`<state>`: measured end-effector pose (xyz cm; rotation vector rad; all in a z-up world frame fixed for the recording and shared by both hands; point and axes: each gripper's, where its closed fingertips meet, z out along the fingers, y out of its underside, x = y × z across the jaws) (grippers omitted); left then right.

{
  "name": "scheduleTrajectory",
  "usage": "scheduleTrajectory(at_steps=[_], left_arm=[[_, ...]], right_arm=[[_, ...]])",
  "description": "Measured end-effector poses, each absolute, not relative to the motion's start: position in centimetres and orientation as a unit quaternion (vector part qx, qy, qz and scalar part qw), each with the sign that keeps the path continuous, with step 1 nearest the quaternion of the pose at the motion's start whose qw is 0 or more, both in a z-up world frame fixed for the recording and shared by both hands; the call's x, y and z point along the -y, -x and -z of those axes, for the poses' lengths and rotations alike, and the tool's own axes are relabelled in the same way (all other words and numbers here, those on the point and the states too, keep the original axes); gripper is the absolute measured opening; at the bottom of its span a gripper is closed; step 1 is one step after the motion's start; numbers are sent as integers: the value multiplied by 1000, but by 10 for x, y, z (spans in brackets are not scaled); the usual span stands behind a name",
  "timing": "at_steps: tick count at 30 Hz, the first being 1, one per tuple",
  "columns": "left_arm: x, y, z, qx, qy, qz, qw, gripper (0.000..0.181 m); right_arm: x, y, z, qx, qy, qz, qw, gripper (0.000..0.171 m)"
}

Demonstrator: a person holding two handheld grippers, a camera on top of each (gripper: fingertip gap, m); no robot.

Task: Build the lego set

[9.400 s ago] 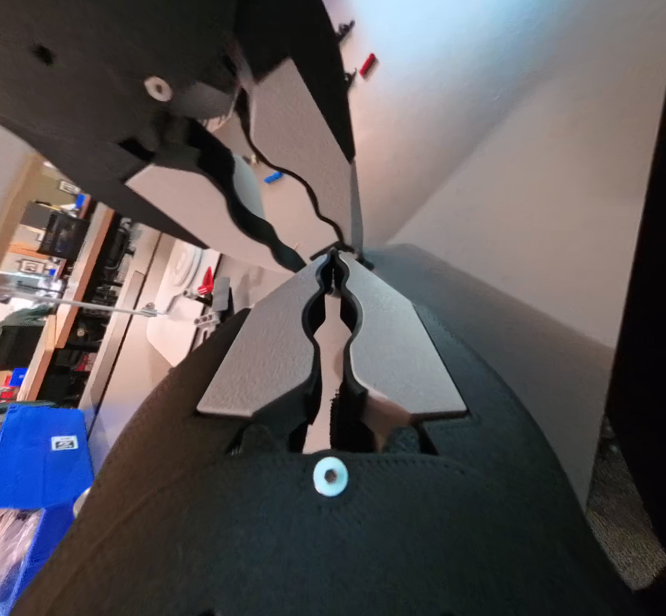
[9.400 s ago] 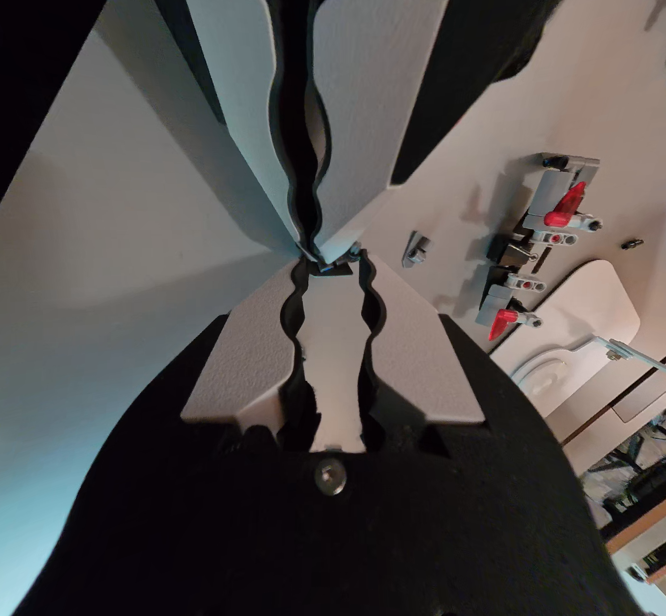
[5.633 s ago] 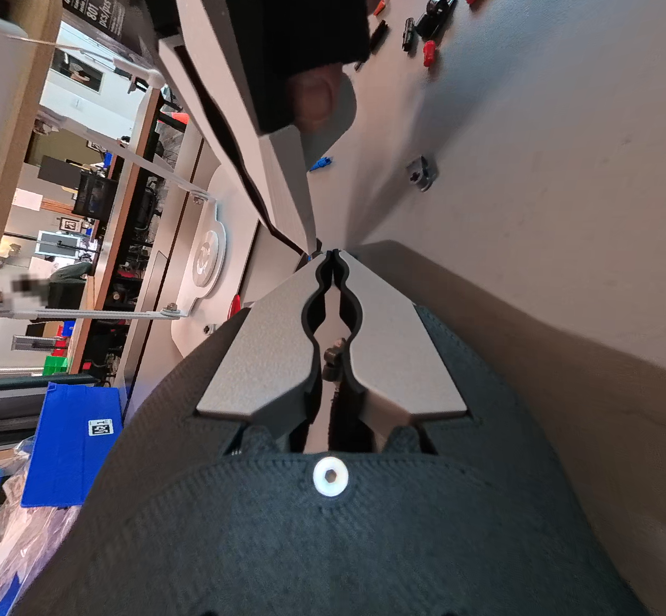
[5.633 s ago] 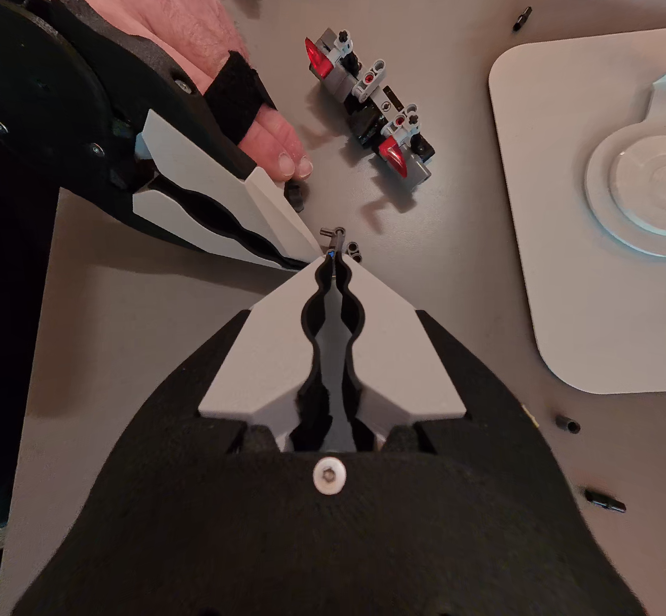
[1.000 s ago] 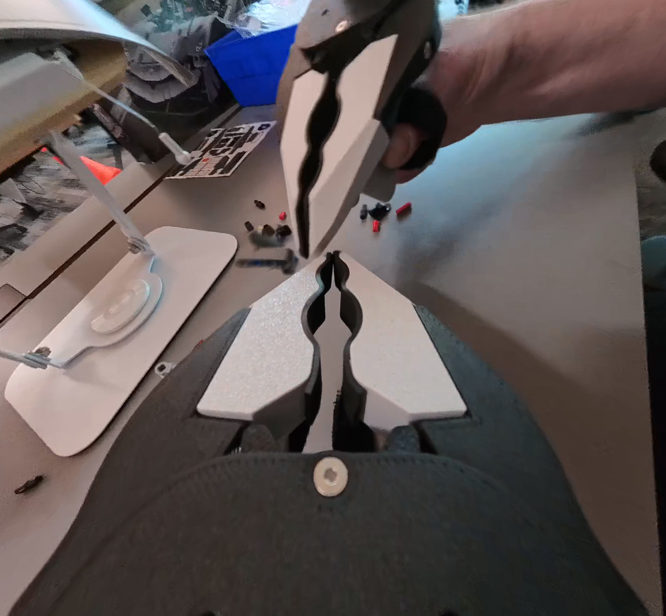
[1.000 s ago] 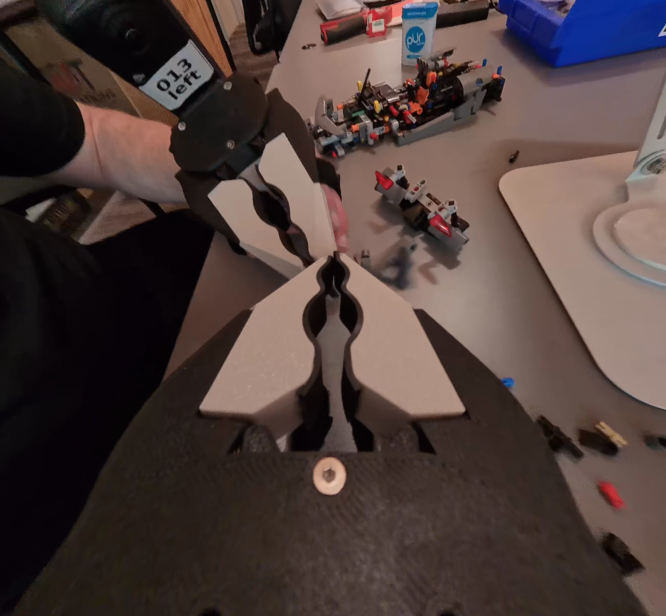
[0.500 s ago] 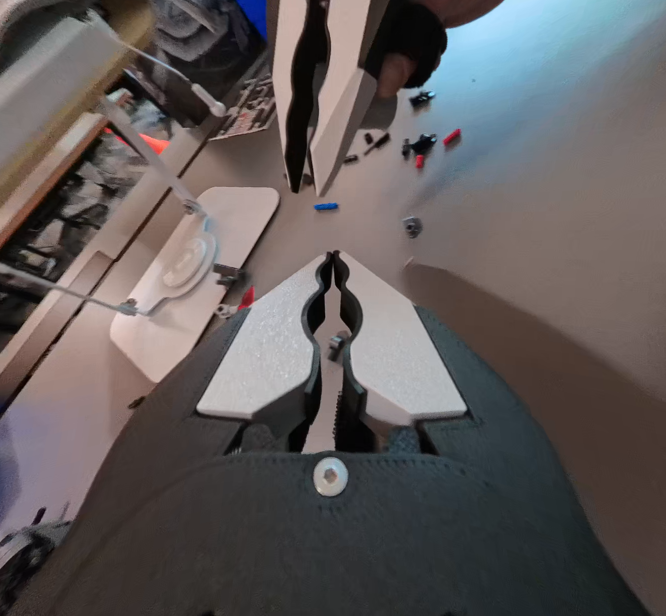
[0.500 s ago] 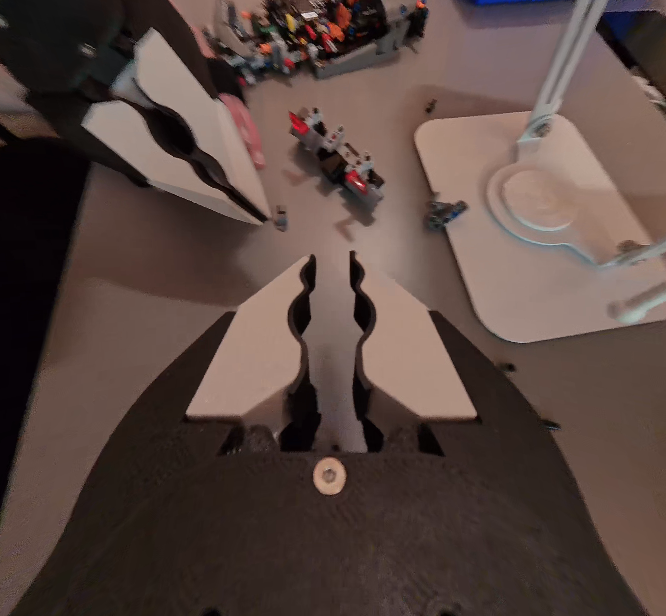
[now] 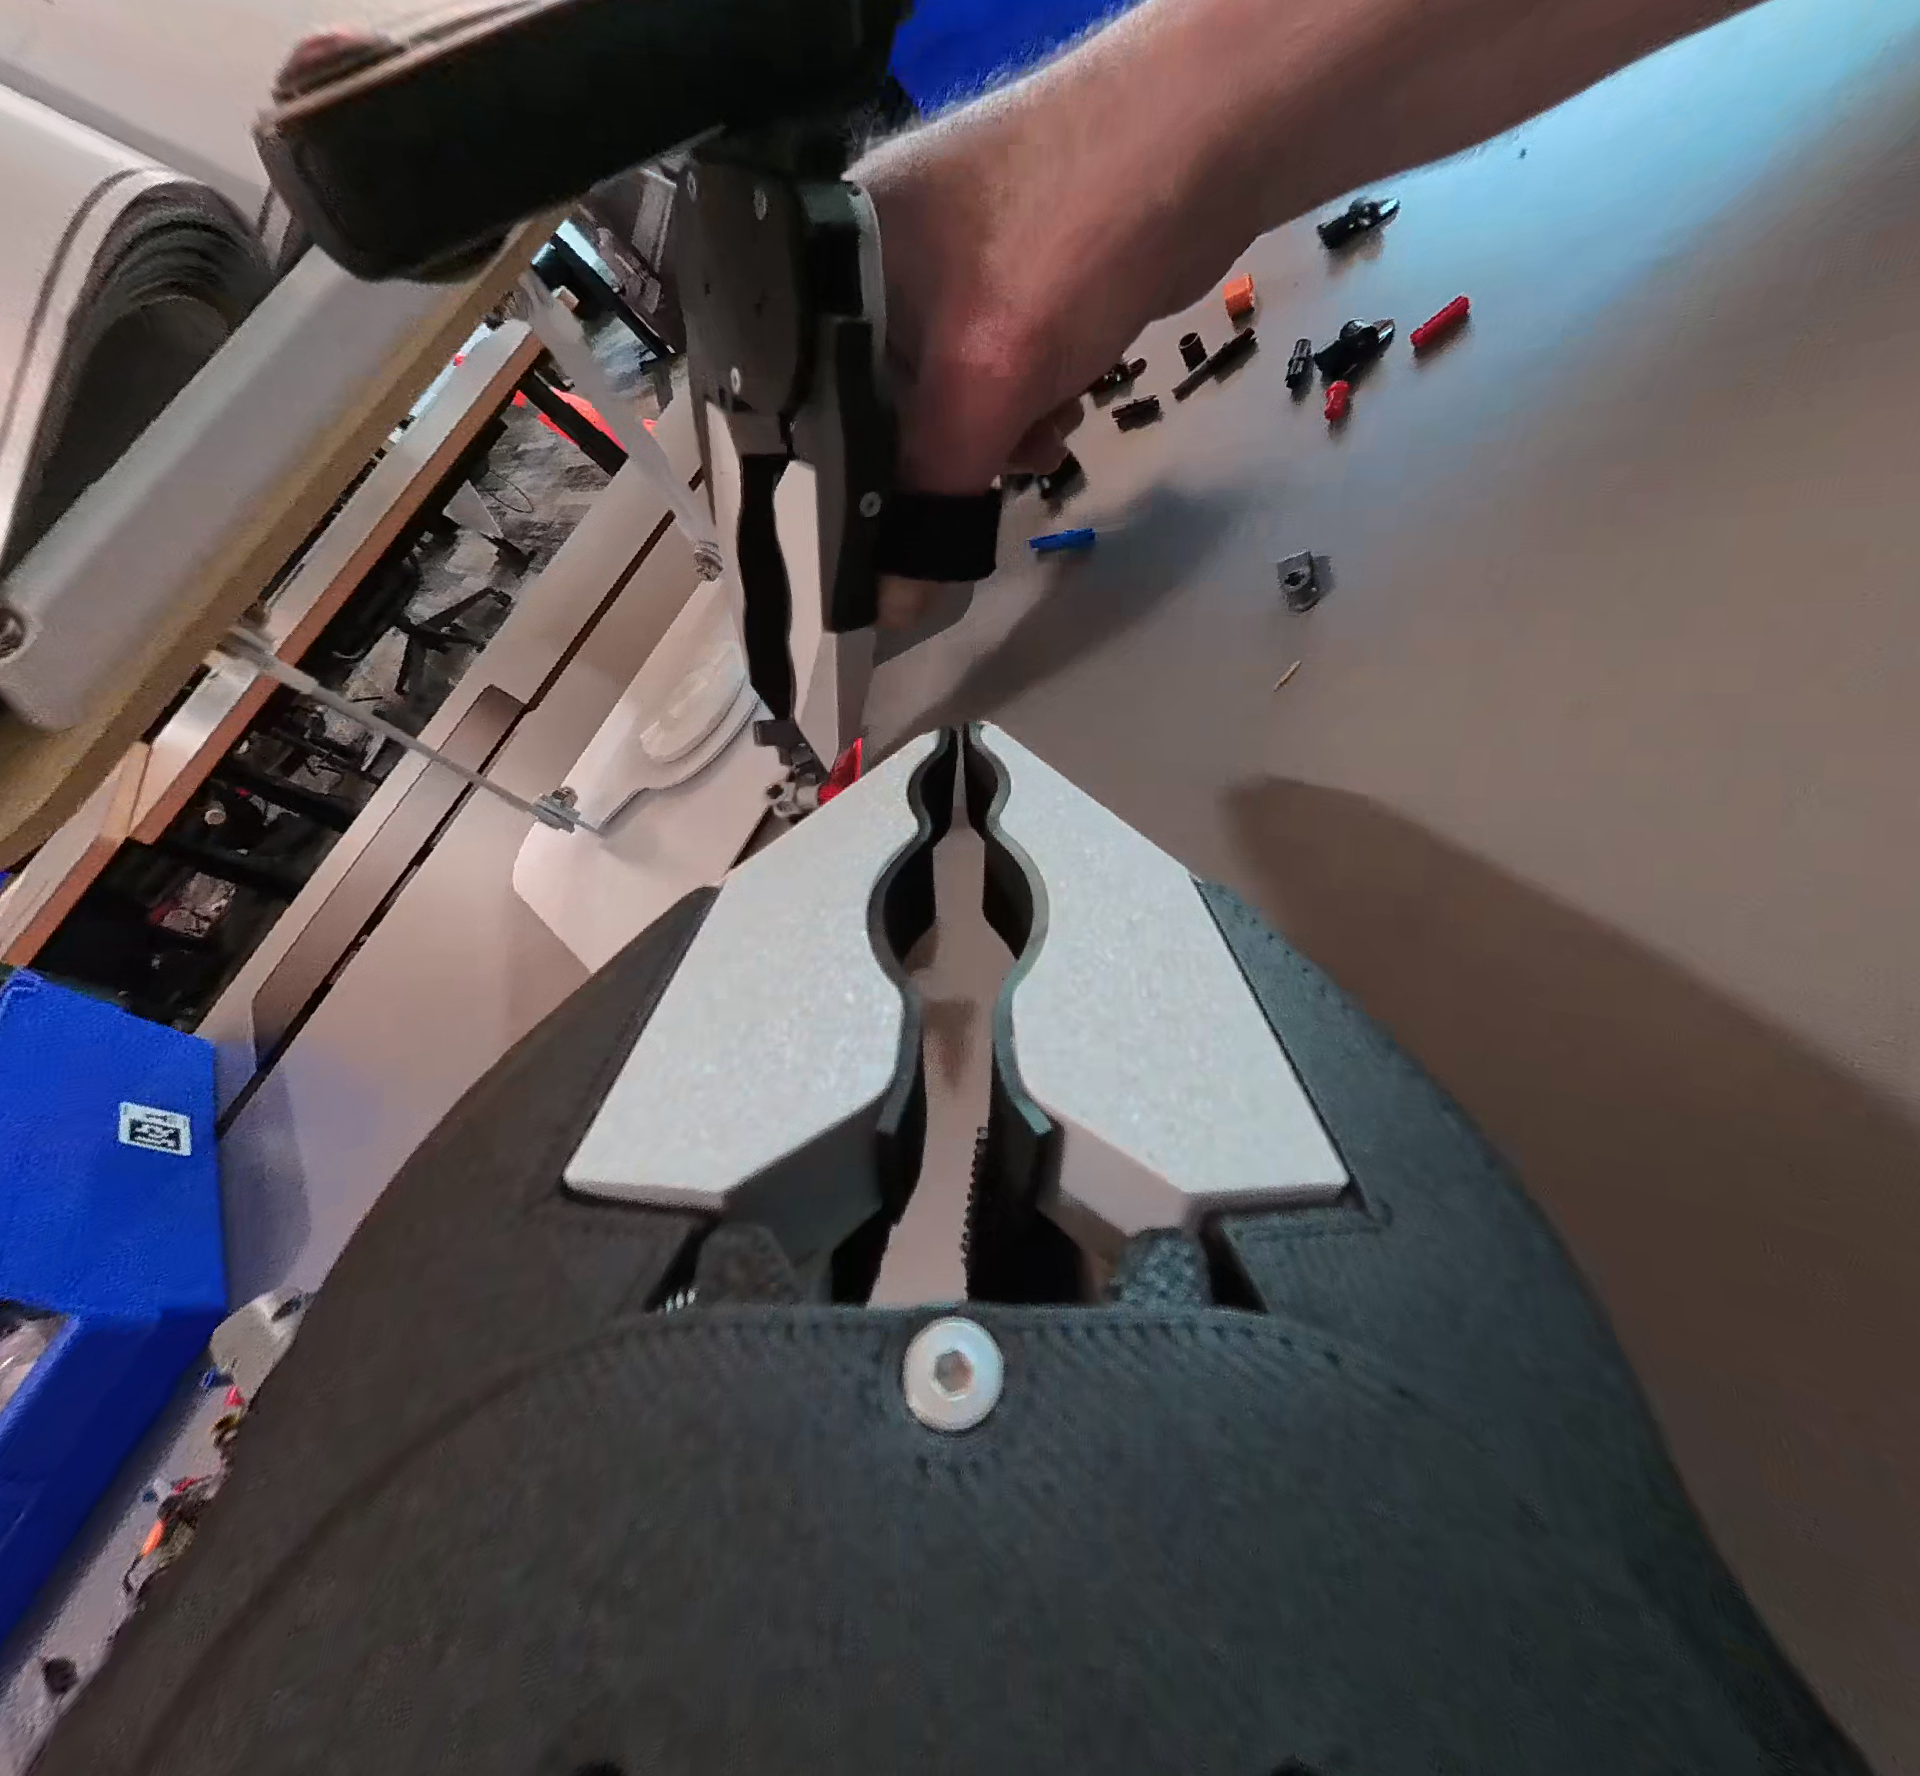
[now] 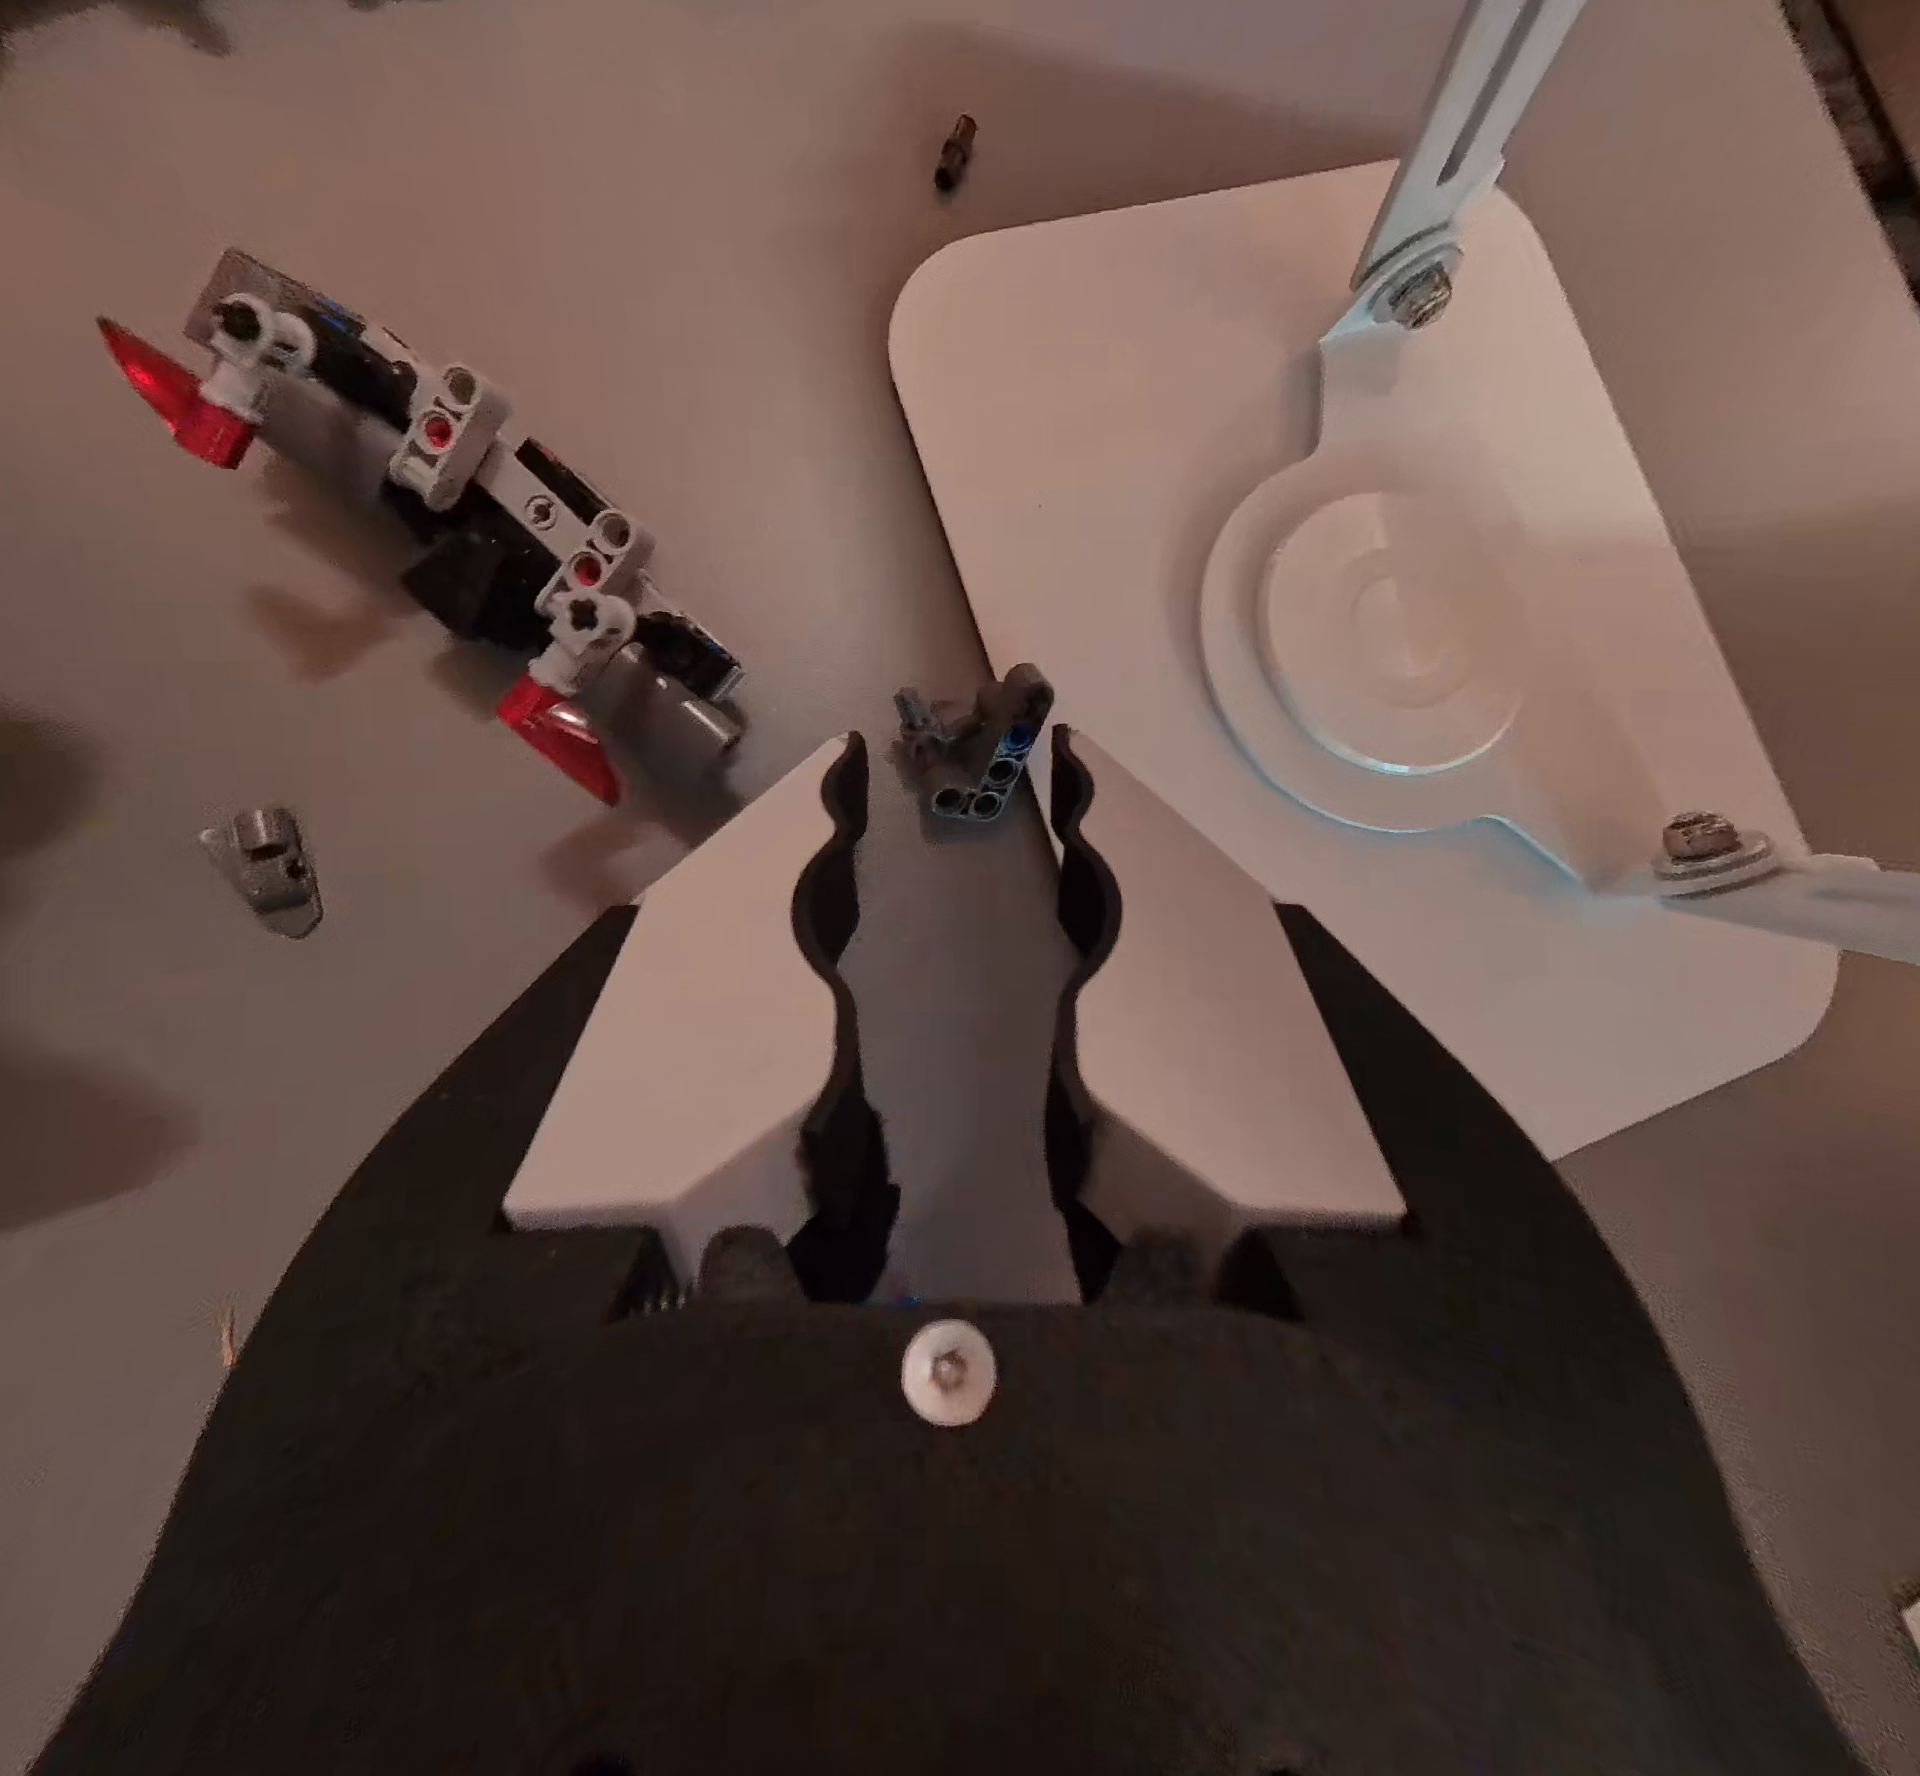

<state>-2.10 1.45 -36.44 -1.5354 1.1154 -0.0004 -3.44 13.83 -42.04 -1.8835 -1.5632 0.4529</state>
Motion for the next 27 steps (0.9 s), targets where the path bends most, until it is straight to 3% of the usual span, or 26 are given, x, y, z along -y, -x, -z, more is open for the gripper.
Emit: scheduleTrajectory(at_steps=[3,7,12,18,23,27], left_arm=[[-15,23,365,-476,658,1,583,0],[-19,26,359,-469,654,-11,594,0],[-25,35,327,-436,648,-21,624,4],[-33,17,281,-342,677,198,621,14],[-27,-3,265,-305,673,385,553,4],[-17,-9,267,-303,676,438,509,2]], right_arm=[[-140,36,428,596,724,-173,301,21],[-136,34,423,602,716,-180,304,19],[-106,18,377,613,664,-225,365,19],[-31,2,288,635,521,-353,448,19],[-14,-6,271,648,479,-347,480,19],[-10,-10,266,649,461,-358,488,19]])
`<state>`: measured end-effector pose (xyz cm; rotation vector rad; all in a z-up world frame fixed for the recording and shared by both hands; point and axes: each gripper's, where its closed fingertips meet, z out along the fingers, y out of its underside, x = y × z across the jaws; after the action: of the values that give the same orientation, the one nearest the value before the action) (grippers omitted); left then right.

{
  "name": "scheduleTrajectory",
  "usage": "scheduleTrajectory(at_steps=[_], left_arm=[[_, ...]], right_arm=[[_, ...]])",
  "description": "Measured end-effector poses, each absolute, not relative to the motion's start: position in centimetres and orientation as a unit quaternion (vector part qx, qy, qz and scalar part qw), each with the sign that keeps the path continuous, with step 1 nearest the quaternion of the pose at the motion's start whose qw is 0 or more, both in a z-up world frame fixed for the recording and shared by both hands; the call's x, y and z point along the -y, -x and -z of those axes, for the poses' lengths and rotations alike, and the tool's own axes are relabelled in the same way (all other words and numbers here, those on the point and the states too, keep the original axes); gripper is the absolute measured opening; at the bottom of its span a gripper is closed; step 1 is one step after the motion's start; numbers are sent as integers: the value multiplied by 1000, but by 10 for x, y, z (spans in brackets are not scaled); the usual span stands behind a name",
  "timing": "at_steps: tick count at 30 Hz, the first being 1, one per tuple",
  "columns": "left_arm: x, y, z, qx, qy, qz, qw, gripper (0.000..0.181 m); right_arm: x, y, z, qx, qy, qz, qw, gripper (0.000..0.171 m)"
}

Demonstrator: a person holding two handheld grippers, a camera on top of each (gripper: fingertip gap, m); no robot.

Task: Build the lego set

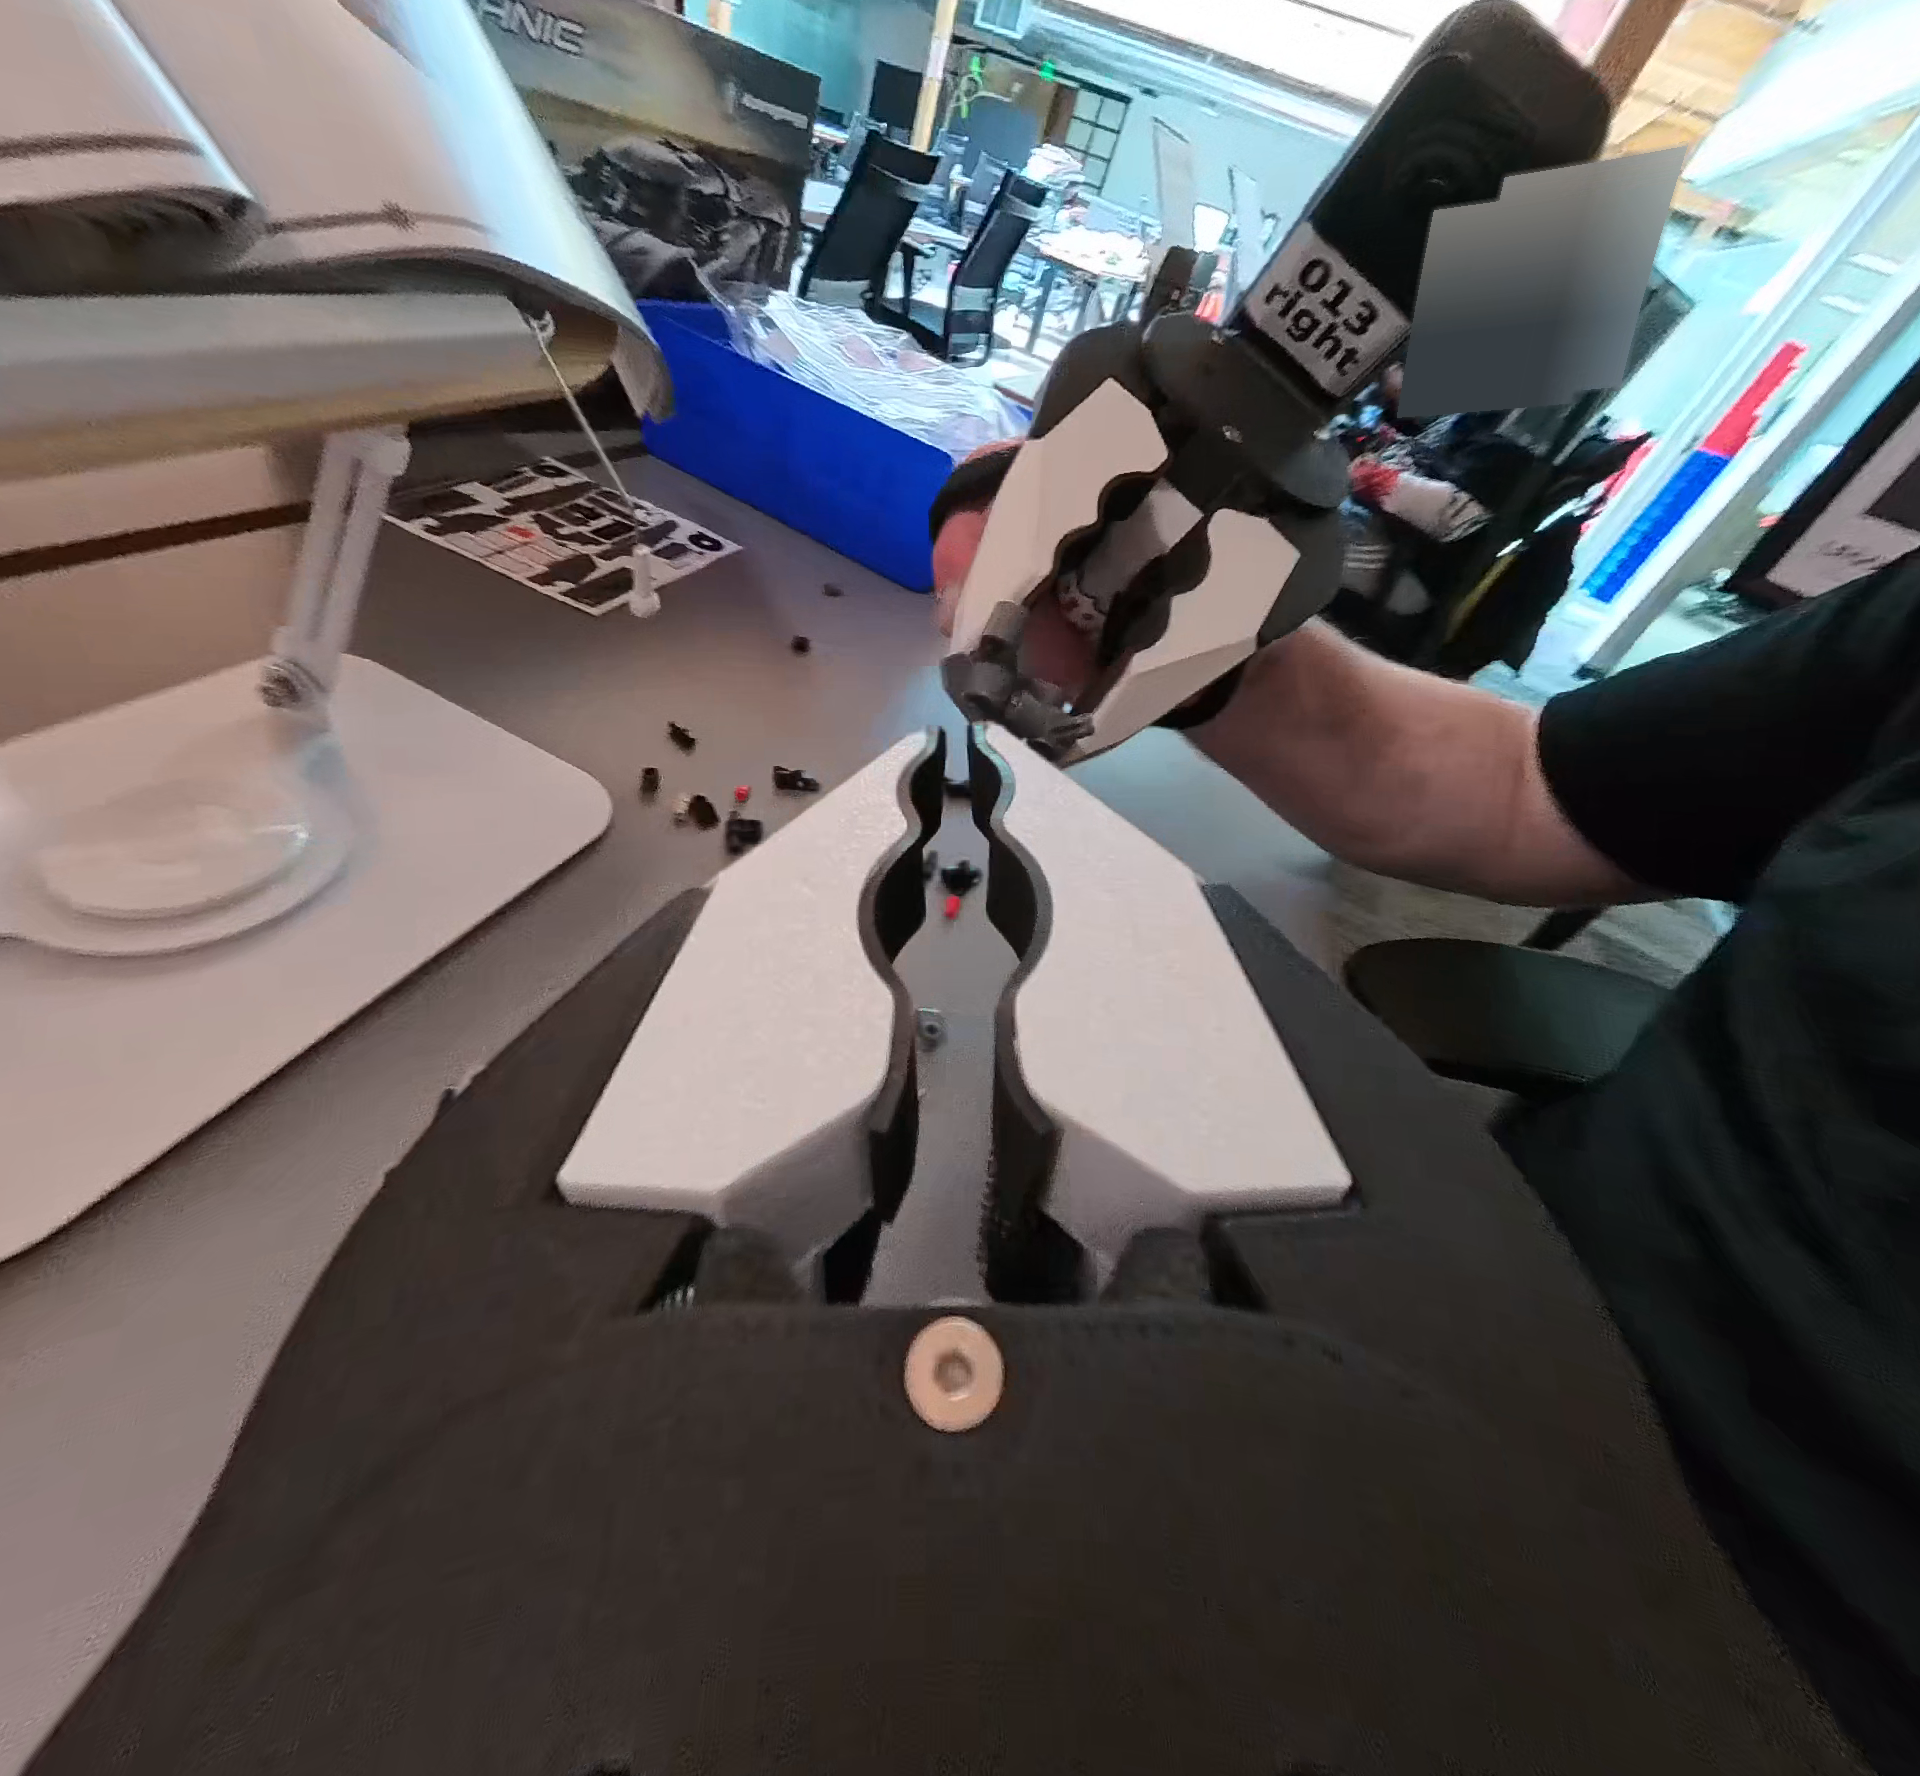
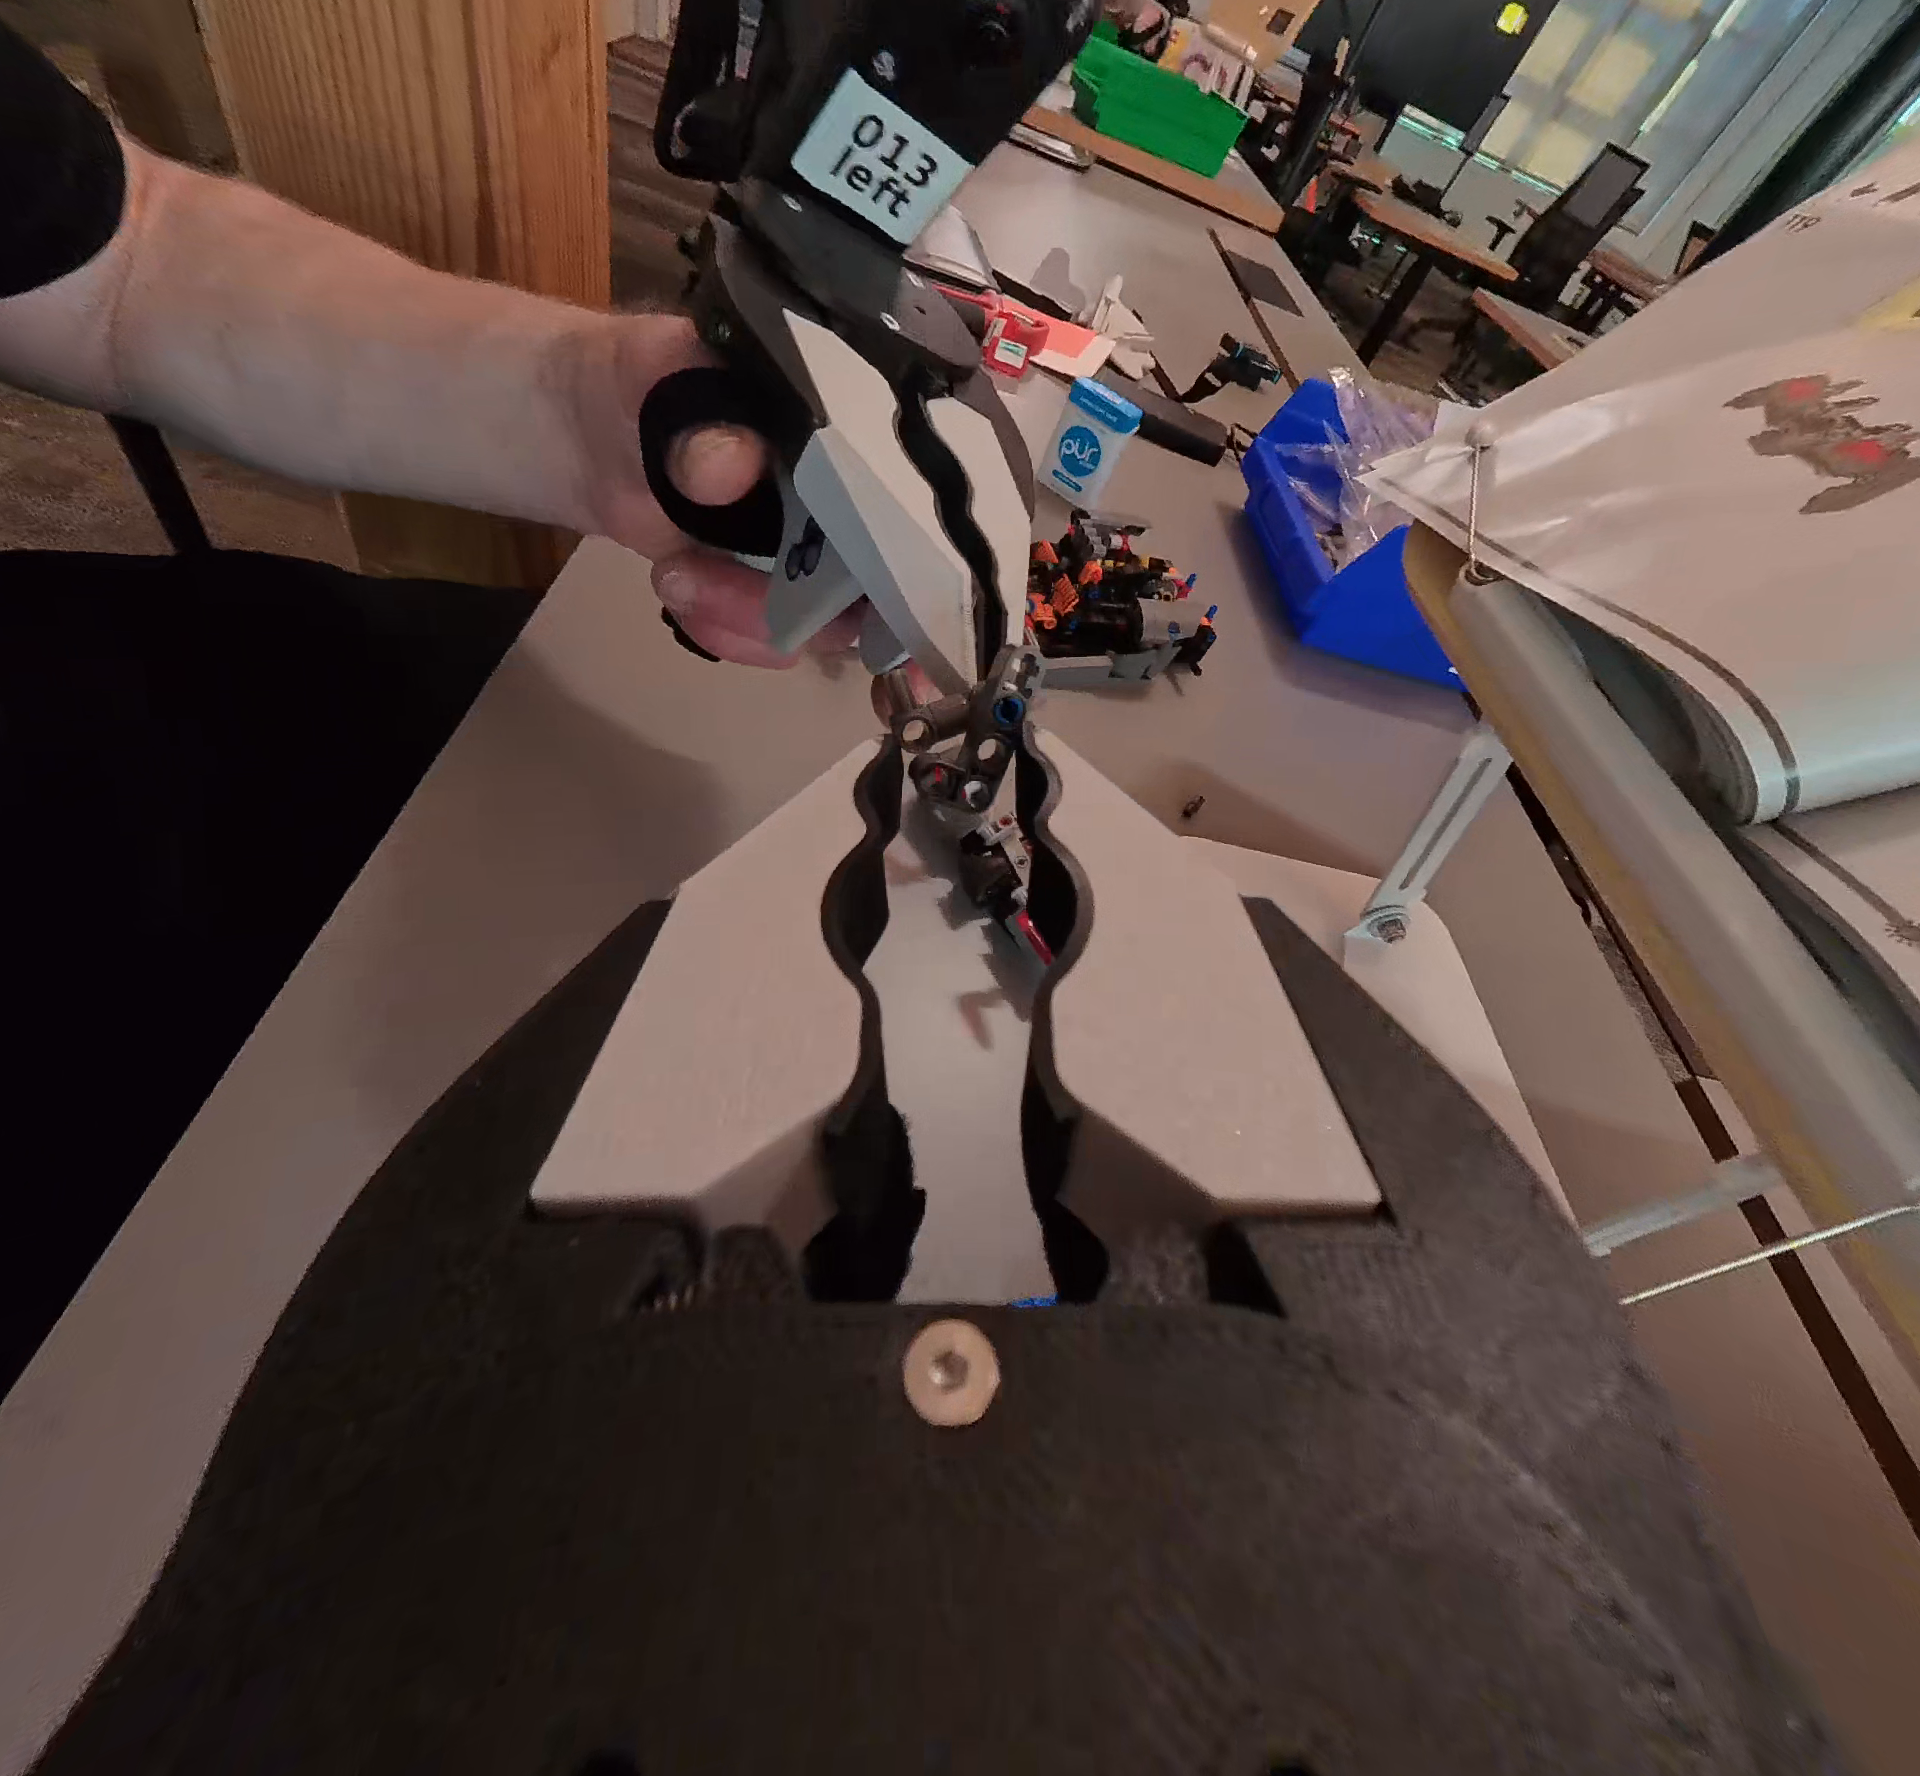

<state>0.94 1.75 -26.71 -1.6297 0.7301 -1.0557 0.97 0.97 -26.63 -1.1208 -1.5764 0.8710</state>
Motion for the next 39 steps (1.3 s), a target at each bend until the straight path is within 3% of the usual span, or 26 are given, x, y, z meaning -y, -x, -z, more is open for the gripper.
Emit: scheduleTrajectory(at_steps=[8,17,22,30,39], left_arm=[[8,-17,247,-283,603,604,438,16],[13,-21,247,-286,571,626,448,5],[10,-18,246,-290,570,611,468,5],[8,-21,246,-308,569,584,491,4],[7,-22,249,-358,575,521,520,5]], right_arm=[[3,-11,255,643,424,-413,487,19],[11,-10,255,658,405,-409,486,17],[12,-11,254,631,433,-479,430,36],[7,-10,255,595,471,-499,418,20],[9,-12,257,573,484,-536,387,13]])
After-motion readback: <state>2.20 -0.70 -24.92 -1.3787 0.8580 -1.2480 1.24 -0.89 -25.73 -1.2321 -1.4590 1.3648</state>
